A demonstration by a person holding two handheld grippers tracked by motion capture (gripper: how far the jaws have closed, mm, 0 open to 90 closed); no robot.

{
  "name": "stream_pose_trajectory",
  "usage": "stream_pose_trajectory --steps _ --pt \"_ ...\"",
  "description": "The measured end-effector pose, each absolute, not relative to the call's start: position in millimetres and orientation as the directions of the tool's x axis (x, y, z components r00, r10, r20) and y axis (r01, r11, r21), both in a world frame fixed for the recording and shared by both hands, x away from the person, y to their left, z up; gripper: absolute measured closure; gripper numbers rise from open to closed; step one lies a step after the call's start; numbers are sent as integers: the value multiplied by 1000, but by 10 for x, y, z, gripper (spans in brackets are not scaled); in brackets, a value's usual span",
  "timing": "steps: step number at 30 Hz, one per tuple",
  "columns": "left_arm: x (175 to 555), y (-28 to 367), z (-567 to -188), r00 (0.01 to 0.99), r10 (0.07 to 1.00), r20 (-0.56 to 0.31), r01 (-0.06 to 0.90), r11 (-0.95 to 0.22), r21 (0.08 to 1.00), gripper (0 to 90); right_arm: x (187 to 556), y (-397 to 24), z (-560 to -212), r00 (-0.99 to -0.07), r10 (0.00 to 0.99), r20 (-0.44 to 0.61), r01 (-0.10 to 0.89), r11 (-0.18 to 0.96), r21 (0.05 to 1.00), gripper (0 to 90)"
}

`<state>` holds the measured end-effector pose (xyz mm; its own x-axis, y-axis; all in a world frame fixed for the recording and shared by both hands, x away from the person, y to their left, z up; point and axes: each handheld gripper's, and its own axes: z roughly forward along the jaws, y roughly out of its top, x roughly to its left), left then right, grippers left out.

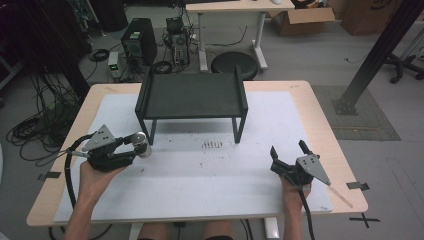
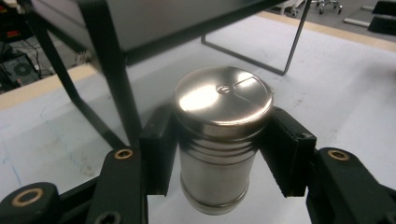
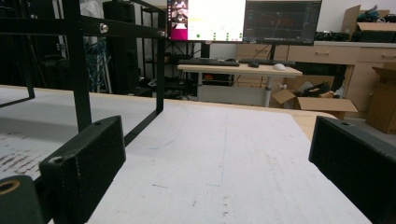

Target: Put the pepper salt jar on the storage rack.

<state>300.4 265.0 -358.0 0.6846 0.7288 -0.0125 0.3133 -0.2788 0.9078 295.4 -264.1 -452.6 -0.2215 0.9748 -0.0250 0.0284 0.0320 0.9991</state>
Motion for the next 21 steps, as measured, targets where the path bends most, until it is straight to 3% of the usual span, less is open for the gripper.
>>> stream_pose_trajectory --steps 21 --pt "3329 2316 -2898 734 679 8 269 -302 914 492 2949 -2643 -4527 -221 975 -23 26 29 999 34"
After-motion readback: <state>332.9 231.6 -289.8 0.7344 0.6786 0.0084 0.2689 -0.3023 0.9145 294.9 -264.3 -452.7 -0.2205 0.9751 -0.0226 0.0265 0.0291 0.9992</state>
